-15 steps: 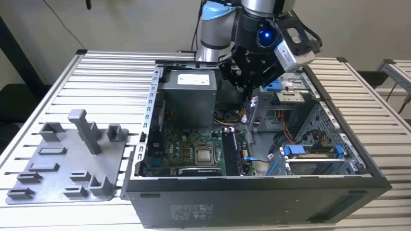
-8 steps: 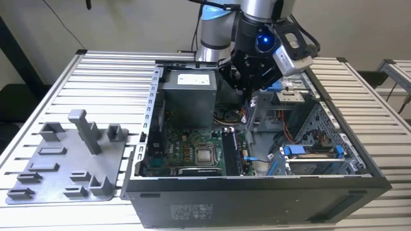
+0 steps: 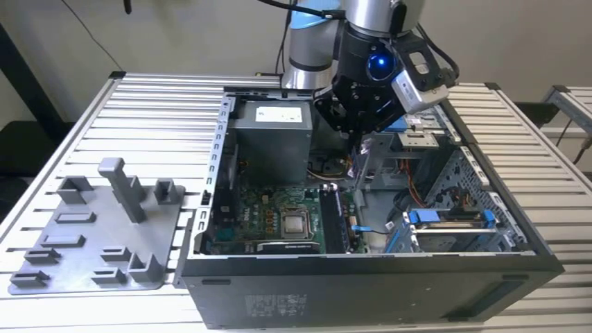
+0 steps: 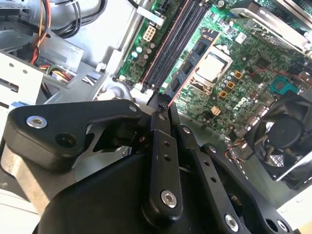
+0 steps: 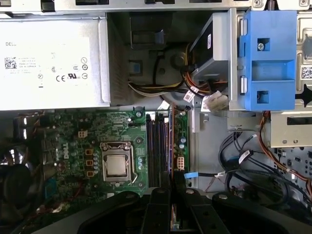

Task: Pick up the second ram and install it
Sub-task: 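Insert the second ram into the second slot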

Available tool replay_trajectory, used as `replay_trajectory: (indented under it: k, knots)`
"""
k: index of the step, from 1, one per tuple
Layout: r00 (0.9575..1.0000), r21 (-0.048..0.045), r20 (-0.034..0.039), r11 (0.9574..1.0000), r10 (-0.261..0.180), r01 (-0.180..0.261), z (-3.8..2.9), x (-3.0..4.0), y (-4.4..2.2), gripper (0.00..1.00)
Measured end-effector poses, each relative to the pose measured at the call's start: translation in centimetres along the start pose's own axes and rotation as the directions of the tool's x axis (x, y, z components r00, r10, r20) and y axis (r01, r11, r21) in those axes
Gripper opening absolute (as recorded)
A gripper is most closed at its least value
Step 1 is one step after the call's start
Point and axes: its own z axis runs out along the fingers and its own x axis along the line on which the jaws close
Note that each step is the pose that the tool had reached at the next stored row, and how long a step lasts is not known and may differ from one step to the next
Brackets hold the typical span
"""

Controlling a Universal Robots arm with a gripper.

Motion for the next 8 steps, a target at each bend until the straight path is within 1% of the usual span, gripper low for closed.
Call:
replay_trajectory:
  k: [8]
  knots:
    - [1.0, -0.0004, 0.0001, 1.0, 0.0, 0.0, 0.1, 0.0, 0.0, 0.14]
